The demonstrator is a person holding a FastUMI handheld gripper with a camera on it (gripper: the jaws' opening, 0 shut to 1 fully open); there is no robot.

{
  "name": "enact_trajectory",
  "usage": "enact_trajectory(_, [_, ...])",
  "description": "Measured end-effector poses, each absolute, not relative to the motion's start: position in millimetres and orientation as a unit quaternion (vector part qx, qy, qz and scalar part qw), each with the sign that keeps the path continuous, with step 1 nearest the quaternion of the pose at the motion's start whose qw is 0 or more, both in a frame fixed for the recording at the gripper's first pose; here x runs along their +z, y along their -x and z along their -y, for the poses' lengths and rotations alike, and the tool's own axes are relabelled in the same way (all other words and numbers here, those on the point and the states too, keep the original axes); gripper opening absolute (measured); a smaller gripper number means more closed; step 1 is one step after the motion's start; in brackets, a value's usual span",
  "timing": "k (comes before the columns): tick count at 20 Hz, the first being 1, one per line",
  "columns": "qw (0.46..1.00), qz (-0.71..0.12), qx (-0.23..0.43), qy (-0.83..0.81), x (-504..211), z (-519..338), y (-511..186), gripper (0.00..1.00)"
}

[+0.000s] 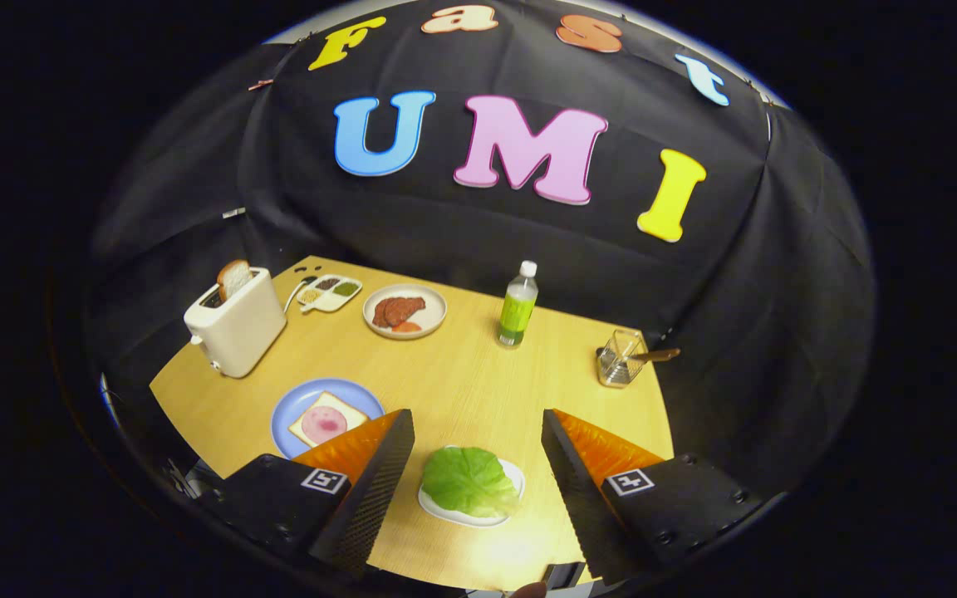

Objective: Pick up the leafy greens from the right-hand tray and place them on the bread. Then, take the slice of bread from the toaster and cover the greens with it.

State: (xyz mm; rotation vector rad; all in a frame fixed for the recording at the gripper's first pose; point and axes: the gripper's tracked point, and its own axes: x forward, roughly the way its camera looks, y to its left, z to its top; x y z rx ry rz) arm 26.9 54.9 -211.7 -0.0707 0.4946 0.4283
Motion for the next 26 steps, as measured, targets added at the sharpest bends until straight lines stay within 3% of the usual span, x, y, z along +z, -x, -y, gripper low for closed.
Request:
enact_trajectory(15, [0.862,-0.401,0.302,0.066,-413.5,-71.0,-49.5,0.89])
enact_trajectory(22, [0.842,-0.425,0.323,0.075,-446.5,-83.9,-58.5,0.86])
enact_trajectory(26, [0.843,-0.428,0.317,0.077,-449.2,-83.9,-65.3,0.78])
